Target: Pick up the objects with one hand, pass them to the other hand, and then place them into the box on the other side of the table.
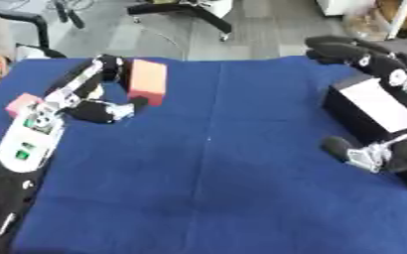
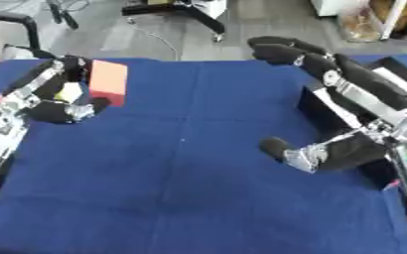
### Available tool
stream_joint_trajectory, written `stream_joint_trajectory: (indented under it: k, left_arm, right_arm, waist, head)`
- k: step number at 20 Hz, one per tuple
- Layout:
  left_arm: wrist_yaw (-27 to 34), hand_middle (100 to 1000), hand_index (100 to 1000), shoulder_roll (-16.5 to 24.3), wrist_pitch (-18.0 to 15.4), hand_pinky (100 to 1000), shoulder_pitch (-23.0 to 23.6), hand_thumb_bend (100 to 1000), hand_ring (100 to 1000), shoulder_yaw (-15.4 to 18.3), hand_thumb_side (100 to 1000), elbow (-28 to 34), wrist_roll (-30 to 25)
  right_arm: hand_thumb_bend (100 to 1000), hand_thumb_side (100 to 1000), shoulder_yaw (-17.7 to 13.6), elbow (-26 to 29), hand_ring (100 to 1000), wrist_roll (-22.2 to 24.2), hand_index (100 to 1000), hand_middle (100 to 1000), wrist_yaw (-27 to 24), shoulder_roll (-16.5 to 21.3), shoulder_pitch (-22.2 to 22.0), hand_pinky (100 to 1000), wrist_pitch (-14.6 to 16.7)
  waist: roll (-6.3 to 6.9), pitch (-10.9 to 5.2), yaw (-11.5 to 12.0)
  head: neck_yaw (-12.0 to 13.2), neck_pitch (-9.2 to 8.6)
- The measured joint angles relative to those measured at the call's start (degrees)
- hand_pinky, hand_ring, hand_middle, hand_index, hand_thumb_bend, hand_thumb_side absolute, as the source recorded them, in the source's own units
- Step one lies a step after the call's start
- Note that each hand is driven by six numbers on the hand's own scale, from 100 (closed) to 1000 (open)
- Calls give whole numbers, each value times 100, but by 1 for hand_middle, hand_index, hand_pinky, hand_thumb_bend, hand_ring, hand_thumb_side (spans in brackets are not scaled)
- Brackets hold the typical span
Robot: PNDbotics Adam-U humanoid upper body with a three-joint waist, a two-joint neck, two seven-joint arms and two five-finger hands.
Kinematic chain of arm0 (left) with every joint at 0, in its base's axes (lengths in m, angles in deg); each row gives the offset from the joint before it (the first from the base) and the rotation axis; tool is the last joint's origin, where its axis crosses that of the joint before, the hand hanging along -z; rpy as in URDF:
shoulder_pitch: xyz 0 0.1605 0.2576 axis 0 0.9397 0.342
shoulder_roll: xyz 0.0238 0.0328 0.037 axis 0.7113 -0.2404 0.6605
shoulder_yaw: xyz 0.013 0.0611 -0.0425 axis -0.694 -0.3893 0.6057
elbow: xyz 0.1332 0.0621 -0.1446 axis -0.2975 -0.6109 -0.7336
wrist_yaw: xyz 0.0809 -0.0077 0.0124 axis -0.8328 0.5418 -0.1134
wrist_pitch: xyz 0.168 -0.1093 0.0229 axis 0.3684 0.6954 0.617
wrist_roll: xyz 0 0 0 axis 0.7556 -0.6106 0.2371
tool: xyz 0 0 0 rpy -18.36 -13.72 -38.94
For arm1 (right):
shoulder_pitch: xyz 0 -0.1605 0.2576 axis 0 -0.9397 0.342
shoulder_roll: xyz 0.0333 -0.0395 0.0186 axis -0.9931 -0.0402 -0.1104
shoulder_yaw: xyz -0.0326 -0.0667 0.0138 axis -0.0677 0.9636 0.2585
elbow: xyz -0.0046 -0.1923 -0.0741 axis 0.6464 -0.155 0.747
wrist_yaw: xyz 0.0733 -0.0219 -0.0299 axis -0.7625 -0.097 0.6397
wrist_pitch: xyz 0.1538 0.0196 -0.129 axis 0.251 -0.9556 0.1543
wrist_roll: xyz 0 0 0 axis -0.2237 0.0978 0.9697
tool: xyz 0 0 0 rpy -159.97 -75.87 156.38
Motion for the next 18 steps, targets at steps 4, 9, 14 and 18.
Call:
stream_joint_trajectory:
  k: [4, 9, 14, 18]
  left_arm:
    - [227, 508, 594, -390, 79, 564, -97, 372, 516, -113, 280, 102, -213]
    - [251, 512, 598, -711, 80, 568, -170, 369, 519, -175, 283, 202, -227]
    - [236, 514, 601, -855, 27, 569, -244, 372, 520, -355, 285, 240, -310]
    - [279, 517, 604, -954, 11, 572, -285, 373, 522, -499, 288, 240, -464]
  right_arm:
    - [329, 361, -107, 0, 905, -106, 984, 950, 29, -61, -20, 867, -285]
    - [344, 379, -168, 0, 891, -361, 980, 938, 42, -129, 38, 854, -927]
    - [347, 373, -161, 0, 887, -498, 982, 935, 142, -153, 125, 852, -1221]
    - [354, 392, -109, 0, 876, -539, 980, 931, 281, -164, 162, 844, -1317]
  waist:
    - [-33, 3, -14]
    - [-58, 5, -42]
    - [-64, 5, -49]
    - [-67, 5, -52]
  head:
    - [-13, 0]
    - [-75, 0]
    - [-146, 0]
    - [-203, 0]
